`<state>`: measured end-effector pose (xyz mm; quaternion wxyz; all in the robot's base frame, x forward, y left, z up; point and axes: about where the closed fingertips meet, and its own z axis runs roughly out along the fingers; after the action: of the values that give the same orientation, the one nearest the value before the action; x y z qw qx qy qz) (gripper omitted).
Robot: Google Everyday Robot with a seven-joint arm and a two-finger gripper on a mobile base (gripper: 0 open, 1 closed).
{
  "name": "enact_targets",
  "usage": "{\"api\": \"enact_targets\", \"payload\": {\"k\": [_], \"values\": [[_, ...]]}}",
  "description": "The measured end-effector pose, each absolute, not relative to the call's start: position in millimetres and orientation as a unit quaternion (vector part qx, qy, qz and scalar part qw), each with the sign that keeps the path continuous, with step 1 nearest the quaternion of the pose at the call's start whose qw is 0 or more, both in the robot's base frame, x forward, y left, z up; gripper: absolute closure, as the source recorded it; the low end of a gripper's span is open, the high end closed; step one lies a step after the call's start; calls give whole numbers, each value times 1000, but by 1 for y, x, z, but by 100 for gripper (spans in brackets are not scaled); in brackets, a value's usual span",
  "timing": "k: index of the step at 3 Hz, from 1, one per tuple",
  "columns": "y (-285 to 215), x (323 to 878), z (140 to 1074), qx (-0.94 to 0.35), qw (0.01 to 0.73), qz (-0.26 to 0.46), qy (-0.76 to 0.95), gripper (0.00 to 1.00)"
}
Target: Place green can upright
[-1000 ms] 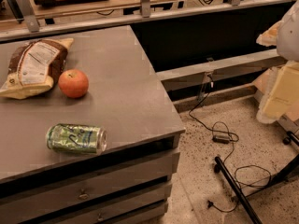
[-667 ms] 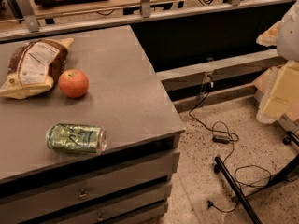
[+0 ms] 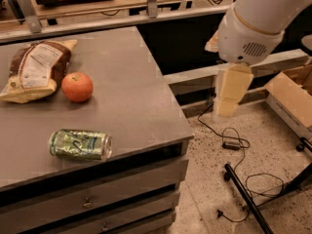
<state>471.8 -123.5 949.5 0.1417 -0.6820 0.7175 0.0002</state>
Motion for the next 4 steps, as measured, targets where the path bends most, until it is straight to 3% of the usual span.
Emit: {"api": "enact_targets", "payload": {"k": [2,4], "values": [[78,462,920,-802,129,63,580,0],[96,467,918,-787,116,71,602,0]]}}
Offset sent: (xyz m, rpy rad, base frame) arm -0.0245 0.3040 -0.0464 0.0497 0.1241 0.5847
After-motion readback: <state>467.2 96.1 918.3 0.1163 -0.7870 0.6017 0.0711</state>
